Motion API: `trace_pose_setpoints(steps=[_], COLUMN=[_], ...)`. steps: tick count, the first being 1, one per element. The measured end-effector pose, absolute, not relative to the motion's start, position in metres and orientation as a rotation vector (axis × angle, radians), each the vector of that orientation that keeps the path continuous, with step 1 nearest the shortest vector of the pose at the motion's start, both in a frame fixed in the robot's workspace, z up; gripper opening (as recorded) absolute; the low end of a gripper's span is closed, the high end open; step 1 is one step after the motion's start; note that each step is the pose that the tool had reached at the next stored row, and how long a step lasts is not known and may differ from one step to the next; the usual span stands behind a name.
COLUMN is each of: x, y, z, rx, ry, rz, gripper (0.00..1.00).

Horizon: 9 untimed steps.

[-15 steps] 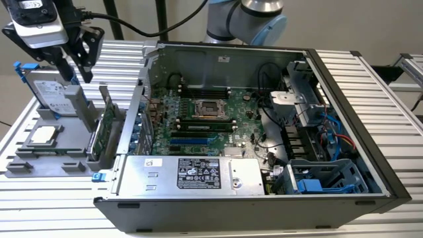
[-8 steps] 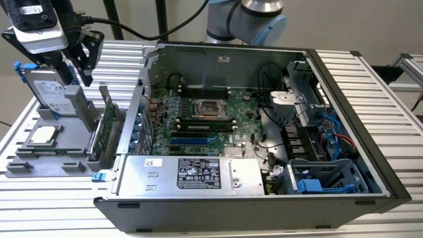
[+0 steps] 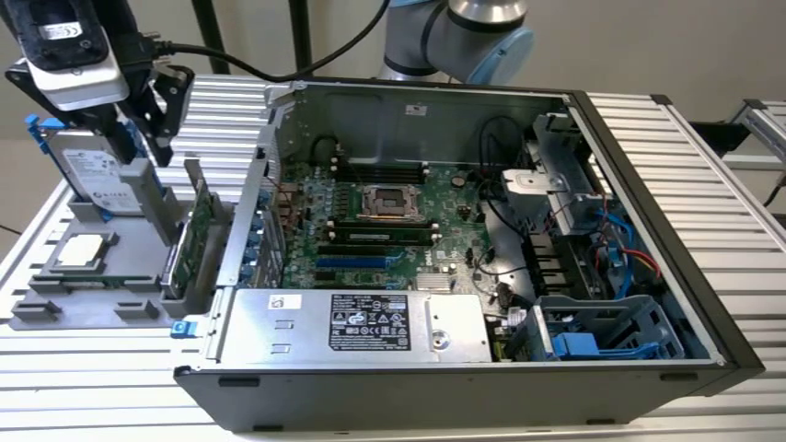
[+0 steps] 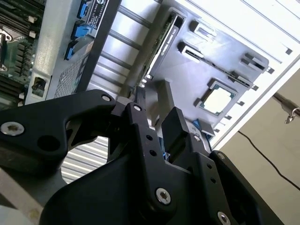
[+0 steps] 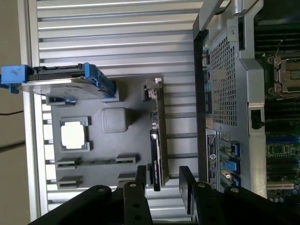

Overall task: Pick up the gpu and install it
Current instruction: 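Pick up the gpu and move the gpu toward the slot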

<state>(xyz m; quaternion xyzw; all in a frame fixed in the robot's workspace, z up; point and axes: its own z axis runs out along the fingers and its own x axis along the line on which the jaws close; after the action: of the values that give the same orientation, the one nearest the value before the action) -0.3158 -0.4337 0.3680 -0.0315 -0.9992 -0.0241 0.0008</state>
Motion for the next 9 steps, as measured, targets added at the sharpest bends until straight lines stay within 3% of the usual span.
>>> trace_pose_setpoints(steps=[9], x=[-0.3176], y=[-0.4338], z=[0.3612], rx=[-0.099], ry=[-3.137], rz=[-0.075], gripper=[1.00])
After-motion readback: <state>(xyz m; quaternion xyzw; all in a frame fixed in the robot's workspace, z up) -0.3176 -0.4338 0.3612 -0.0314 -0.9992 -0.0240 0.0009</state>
